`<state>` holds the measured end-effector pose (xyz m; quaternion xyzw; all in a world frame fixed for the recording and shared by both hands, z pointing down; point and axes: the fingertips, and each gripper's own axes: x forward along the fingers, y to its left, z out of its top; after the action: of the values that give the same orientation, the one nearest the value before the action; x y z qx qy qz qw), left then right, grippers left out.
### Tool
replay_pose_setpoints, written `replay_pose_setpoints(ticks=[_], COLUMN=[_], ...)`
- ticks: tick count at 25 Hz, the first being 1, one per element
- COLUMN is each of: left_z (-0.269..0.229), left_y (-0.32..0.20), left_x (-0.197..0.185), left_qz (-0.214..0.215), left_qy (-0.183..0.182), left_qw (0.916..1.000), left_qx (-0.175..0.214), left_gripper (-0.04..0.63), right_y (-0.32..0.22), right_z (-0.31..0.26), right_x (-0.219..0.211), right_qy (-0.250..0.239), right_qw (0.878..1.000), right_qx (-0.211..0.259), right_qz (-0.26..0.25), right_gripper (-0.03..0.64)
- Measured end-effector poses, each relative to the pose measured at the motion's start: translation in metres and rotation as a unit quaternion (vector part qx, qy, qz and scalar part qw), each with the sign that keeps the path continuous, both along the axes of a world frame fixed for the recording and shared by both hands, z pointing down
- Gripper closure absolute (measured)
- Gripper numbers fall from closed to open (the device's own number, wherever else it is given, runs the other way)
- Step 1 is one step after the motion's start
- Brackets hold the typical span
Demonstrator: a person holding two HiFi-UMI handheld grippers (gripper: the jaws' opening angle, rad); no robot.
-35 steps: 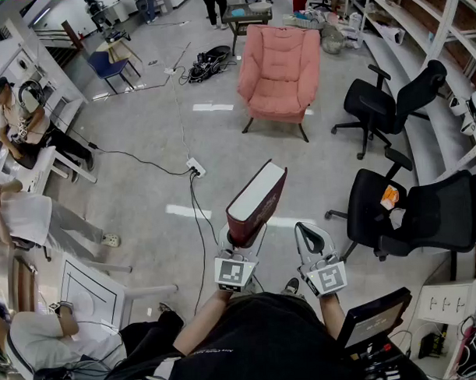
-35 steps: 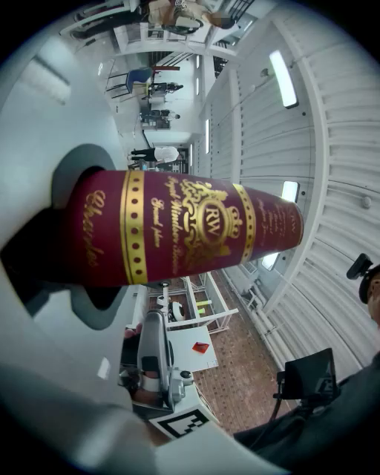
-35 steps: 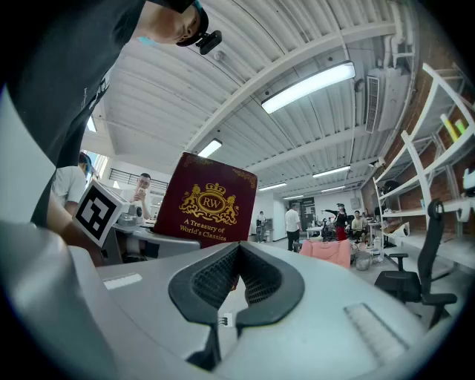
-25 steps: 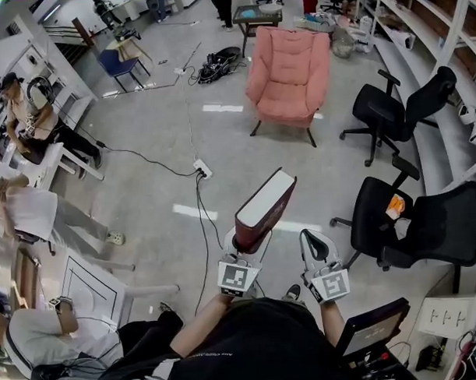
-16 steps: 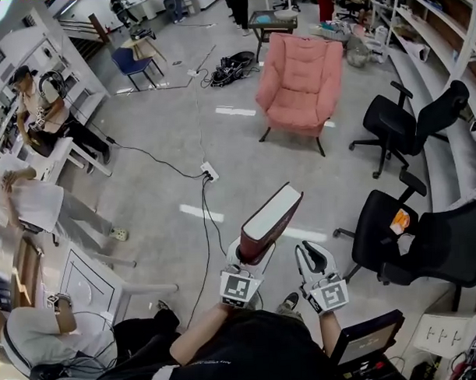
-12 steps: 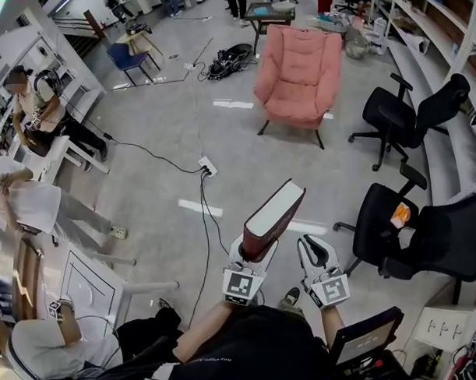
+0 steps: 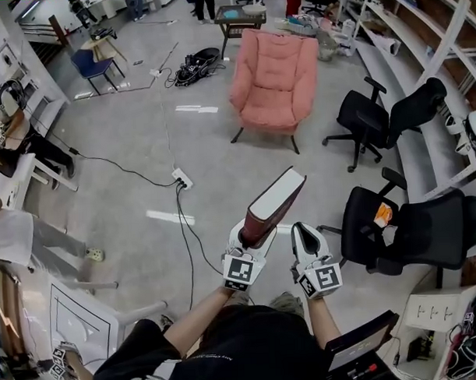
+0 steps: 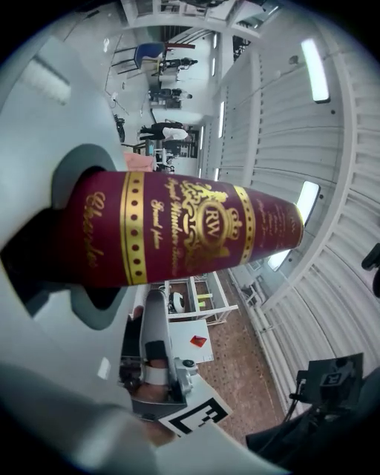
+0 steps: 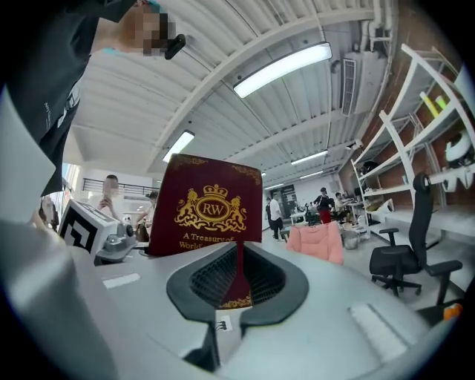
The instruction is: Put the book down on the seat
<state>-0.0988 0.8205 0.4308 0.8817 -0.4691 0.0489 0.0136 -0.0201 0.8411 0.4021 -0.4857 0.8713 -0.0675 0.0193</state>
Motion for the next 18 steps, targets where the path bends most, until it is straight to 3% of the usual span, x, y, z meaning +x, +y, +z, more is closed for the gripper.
replay_pose_setpoints(ticks=[6,12,18], left_z=[0.014,0.031,0.014], left_y=[-0.033,-0.067,-0.103], left_x=[-0.006,0.014,0.048], left_qz=[-0.009,-0.026,-0.042], left_qy=[0.012,-0.021,-0.045], left_qw=[0.9995,0.9986,0.9977], left_qx=[-0.03,-0.041,-0.027], left_gripper=[0.359,0.359,0.359], right_y=[-0.015,-0.05,-0.103], right_z=[0.014,0.039,0.049], right_x=[-0.017,0.007,0.058], right_qy=[0.006,-0.026,-0.051], right_qw=[0.999,0.997,0.995], right_qx=[-0.023,-0.045,-0.053], right_qz=[-0.031,-0.051,-0.066], right_gripper=[0.588,0.592,0.594])
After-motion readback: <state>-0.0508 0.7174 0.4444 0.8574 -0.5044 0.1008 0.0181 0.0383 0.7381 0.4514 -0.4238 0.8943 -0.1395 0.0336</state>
